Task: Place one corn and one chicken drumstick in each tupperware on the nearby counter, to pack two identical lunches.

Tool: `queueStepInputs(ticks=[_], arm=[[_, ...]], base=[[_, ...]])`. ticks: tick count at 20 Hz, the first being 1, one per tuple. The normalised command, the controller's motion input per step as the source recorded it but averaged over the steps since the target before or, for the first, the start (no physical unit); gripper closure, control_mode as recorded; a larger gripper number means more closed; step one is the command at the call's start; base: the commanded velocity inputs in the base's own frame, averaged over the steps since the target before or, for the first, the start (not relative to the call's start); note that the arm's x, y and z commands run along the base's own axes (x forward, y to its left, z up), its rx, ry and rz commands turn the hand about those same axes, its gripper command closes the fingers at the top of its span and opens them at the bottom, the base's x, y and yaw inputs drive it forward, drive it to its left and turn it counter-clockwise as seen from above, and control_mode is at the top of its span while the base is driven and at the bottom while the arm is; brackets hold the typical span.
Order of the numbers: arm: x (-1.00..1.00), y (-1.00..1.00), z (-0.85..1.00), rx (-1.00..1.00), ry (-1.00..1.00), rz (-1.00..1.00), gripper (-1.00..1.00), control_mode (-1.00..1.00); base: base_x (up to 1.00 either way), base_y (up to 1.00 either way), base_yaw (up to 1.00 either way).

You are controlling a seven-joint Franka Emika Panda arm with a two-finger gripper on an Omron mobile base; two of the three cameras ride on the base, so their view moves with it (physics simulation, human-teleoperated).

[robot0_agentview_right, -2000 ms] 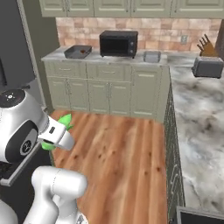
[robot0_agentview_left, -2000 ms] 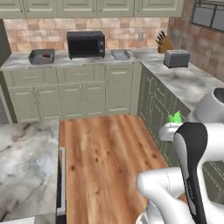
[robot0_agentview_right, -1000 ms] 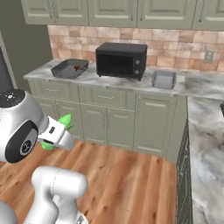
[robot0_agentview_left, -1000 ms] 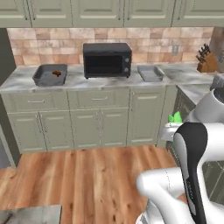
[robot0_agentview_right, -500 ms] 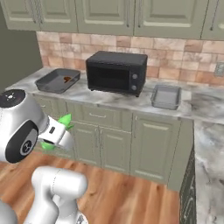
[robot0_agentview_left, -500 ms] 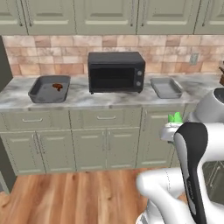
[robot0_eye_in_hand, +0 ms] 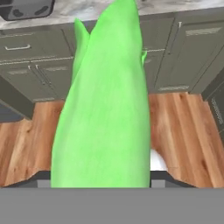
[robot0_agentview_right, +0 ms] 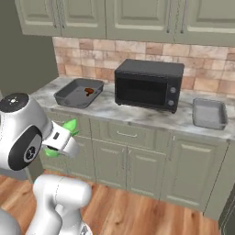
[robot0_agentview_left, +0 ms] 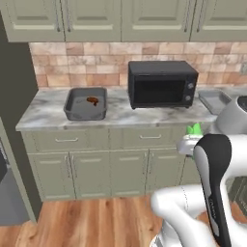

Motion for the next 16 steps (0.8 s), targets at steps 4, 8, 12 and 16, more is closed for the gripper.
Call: queueStepInputs(ticks=[4, 8, 12, 16], arm=[[0.0, 0.0, 0.0, 0.0, 0.0, 0.0, 1.0, 1.0], [0.0, 0.0, 0.0, 0.0, 0.0, 0.0, 1.0, 1.0], [0.0, 0.0, 0.0, 0.0, 0.0, 0.0, 1.0, 1.0], [0.0, 0.0, 0.0, 0.0, 0.0, 0.0, 1.0, 1.0]], base=[[0.72, 0.87, 0.0], [0.91, 0.44, 0.0], [0.93, 0.25, 0.0], [0.99, 0.34, 0.08]])
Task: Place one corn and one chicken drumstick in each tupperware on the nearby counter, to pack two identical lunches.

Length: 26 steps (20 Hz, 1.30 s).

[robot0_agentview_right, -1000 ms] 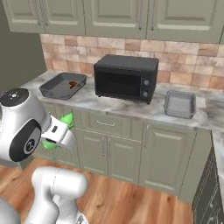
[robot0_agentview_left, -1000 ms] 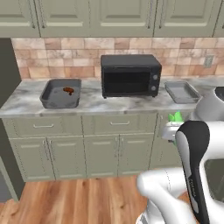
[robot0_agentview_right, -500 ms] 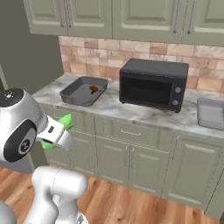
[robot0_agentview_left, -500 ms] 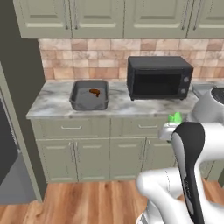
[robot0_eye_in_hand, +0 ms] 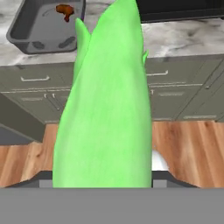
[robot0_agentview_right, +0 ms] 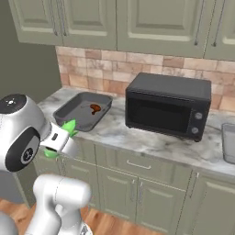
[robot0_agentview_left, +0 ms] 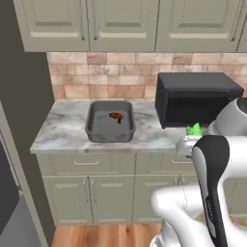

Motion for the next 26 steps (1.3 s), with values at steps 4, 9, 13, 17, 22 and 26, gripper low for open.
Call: queueStepInputs(ticks=[4, 9, 13, 17, 22, 26], arm=[[0.0, 0.0, 0.0, 0.0, 0.0, 0.0, 1.0, 1.0], [0.0, 0.0, 0.0, 0.0, 0.0, 0.0, 1.0, 1.0], [0.0, 0.0, 0.0, 0.0, 0.0, 0.0, 1.0, 1.0], [0.0, 0.0, 0.0, 0.0, 0.0, 0.0, 1.0, 1.0], [0.25, 0.0, -0.08, 0.0, 0.01, 0.0, 1.0, -1.0], [0.81, 0.04, -0.31, 0.0, 0.05, 0.0, 1.0, -1.0]], base=[[0.77, 0.44, 0.12], [0.47, 0.59, 0.04], [0.45, 0.54, 0.0], [0.53, 0.08, 0.0], [0.28, 0.0, 0.0], [0.0, 0.0, 0.0]])
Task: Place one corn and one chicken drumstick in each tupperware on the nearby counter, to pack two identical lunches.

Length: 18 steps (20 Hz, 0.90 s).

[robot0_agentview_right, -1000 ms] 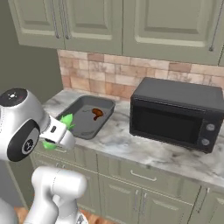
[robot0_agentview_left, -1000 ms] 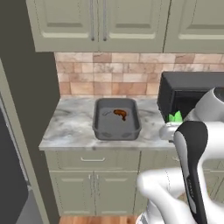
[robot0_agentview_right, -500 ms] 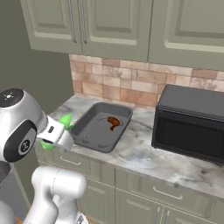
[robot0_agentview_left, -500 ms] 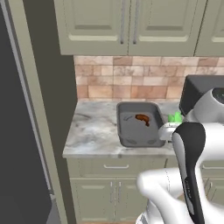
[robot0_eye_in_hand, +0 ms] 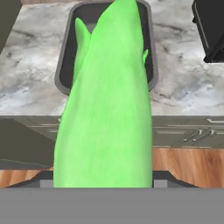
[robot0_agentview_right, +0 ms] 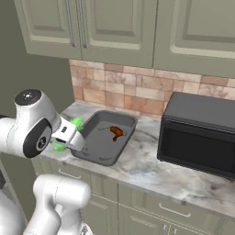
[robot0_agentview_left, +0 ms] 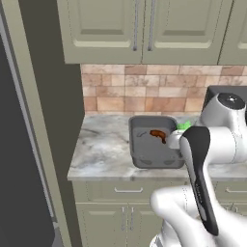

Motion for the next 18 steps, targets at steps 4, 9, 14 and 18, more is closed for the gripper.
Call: queueStepInputs(ticks=[4, 9, 14, 18], arm=[[0.82, 0.04, -0.37, 0.0, 0.06, 0.0, 1.0, -1.0], [0.84, 0.06, -0.49, 0.0, 0.08, 0.0, 1.0, -1.0], [0.92, 0.01, -0.48, 0.0, 0.05, 0.0, 1.0, -1.0], [0.83, 0.01, -0.36, 0.0, 0.05, 0.0, 1.0, -1.0]], base=[[0.0, 0.0, 0.0], [0.0, 0.0, 0.0], [0.0, 0.0, 0.0], [0.0, 0.0, 0.0]])
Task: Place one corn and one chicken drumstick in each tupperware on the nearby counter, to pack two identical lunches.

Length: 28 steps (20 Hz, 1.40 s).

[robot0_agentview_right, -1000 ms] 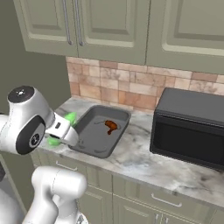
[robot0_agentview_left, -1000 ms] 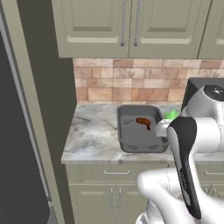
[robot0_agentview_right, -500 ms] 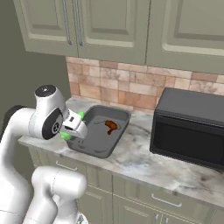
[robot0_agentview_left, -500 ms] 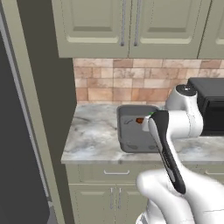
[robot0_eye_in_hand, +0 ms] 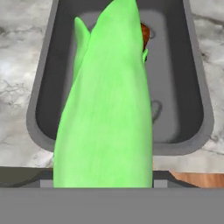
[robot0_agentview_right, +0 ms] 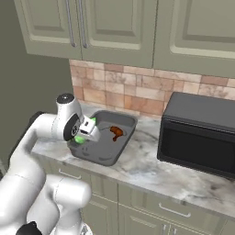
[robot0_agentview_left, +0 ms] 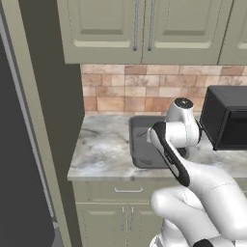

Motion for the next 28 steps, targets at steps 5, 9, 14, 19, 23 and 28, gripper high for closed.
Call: queueStepInputs(ticks=[5, 9, 14, 19, 23, 28], arm=[[0.77, 0.0, -0.29, 0.0, 0.07, 0.0, 1.0, -1.0], [0.72, 0.0, -0.28, 0.0, 0.09, 0.0, 1.0, -1.0], [0.65, 0.0, -0.31, 0.0, 0.09, 0.0, 1.0, -1.0], [0.47, 0.0, -0.38, 0.0, 0.09, 0.0, 1.0, -1.0], [0.32, -0.02, -0.43, 0.0, 0.06, 0.0, 1.0, -1.0], [0.24, -0.07, -0.37, 0.0, 0.0, 0.0, 1.0, -1.0]], base=[[0.0, 0.0, 0.0], [0.0, 0.0, 0.0], [0.0, 0.0, 0.0], [0.0, 0.0, 0.0], [0.0, 0.0, 0.0], [0.0, 0.0, 0.0]])
